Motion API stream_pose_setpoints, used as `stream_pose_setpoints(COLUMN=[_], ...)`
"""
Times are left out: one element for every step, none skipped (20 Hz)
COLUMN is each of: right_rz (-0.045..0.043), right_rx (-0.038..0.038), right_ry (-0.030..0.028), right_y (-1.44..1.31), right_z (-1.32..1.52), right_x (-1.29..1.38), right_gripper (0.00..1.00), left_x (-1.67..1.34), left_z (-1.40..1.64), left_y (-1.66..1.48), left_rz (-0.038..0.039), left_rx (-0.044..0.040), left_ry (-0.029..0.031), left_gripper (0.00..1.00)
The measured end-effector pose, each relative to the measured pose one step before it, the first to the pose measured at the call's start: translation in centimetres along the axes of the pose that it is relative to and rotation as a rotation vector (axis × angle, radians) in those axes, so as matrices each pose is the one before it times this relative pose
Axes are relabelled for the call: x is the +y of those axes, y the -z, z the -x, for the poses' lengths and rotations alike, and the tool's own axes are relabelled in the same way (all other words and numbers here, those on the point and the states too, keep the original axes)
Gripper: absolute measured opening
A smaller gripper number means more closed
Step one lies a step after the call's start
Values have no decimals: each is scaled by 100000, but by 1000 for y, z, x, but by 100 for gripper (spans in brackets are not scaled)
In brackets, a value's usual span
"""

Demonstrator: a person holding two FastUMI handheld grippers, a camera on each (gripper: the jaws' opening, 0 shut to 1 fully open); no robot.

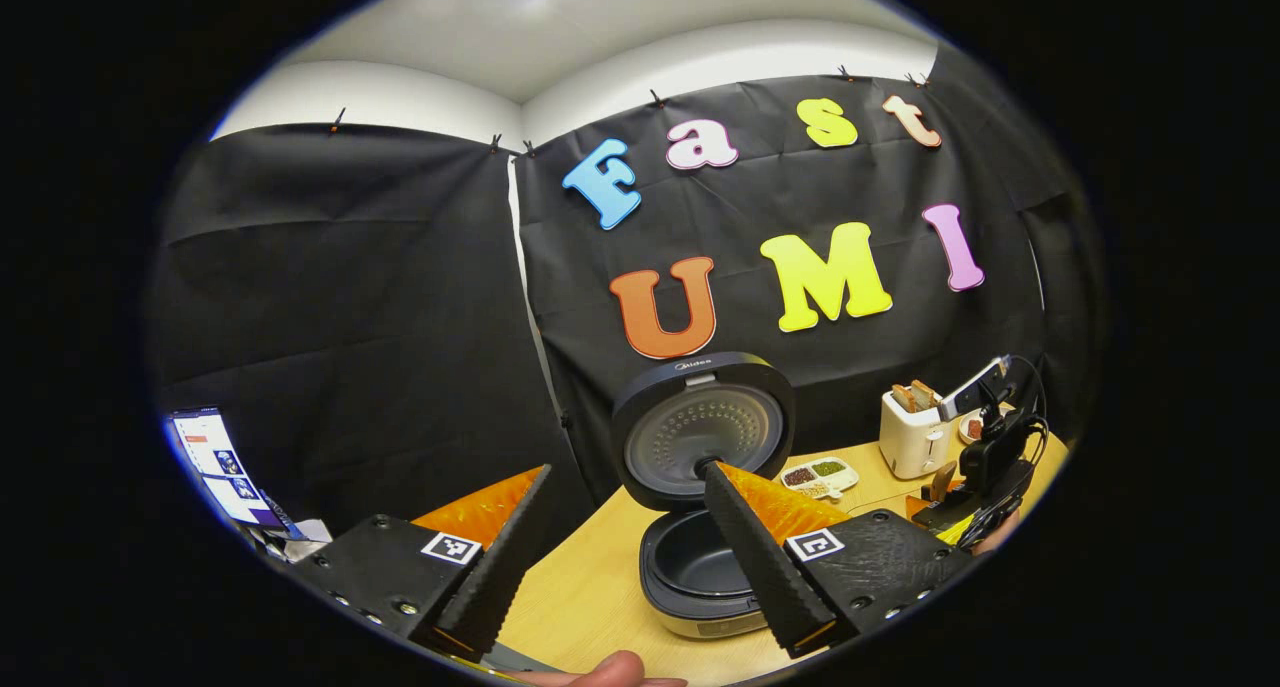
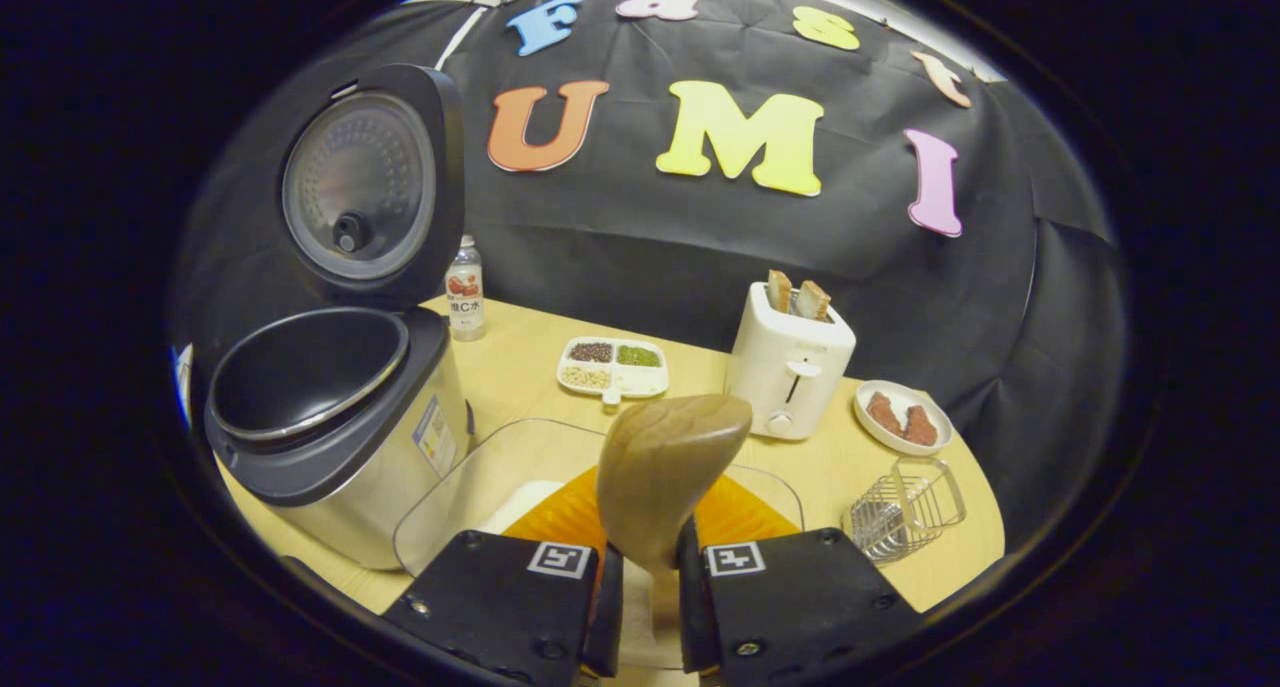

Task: Close the left gripper, press the button to open the rice cooker; take a wooden spoon from the chopstick holder with the right hand, scoop a spoonful of rice and pour it into the rice cooker, then put the wooden spoon back into the chopstick holder.

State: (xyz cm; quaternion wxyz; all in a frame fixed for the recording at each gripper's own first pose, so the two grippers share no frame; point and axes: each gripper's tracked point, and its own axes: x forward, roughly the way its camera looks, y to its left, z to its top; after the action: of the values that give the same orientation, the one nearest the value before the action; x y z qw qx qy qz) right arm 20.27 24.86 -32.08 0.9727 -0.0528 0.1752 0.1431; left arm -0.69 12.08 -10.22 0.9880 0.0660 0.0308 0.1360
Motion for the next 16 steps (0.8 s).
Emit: stream_pose_setpoints(right_rz=[-4640,-4913,-4153,-3410,-3190,-3745,-4884,-4762,-4992,-4313,-3908,-2904,-3569,-4229,-4565,-3866], right_rx=[494,216,37,151,34,131,33,-195,-25,-18,-167,-5,-76,62,-106,62], right_ry=[-2195,-1076,-708,-1147,-1056,-1791,-1673,-709,-1352,-694,-147,-266,-328,-576,-1016,-647], right_y=[234,70,-42,-91,97,59,90,-33,66,-35,-159,-108,-44,-40,-50,-79], right_z=[-57,1,40,-155,-48,-134,-67,-11,-114,-70,11,-75,-10,1,-126,-75], right_x=[279,152,-2,144,151,315,247,-17,31,-54,-291,-193,-201,-119,-48,21], right_gripper=[29,29,29,29,29,29,29,29,29,29,29,29,29,29,29,29], left_x=[88,62,46,159,-13,133,49,57,-28,-72,134,32,5,3,-95,-48], left_z=[-22,-4,17,-77,-8,25,40,-28,-86,-12,50,-16,-48,13,-46,-83], left_y=[-22,29,-36,-118,-21,-54,15,74,-14,20,-164,-122,79,-127,-140,-40], left_rz=[266,129,-61,-211,-253,-113,-93,-68,-118,-12,-175,-11,105,125,155,21], left_rx=[43,268,43,-326,-236,-197,97,139,109,2,-138,-196,27,-217,-104,-49], left_ry=[-110,-106,95,-222,-115,-247,37,-244,80,40,8,-5,-8,101,116,3], left_gripper=[95,95,95,95,95,95,95,95,95,95,95,95,95,95,95,95])
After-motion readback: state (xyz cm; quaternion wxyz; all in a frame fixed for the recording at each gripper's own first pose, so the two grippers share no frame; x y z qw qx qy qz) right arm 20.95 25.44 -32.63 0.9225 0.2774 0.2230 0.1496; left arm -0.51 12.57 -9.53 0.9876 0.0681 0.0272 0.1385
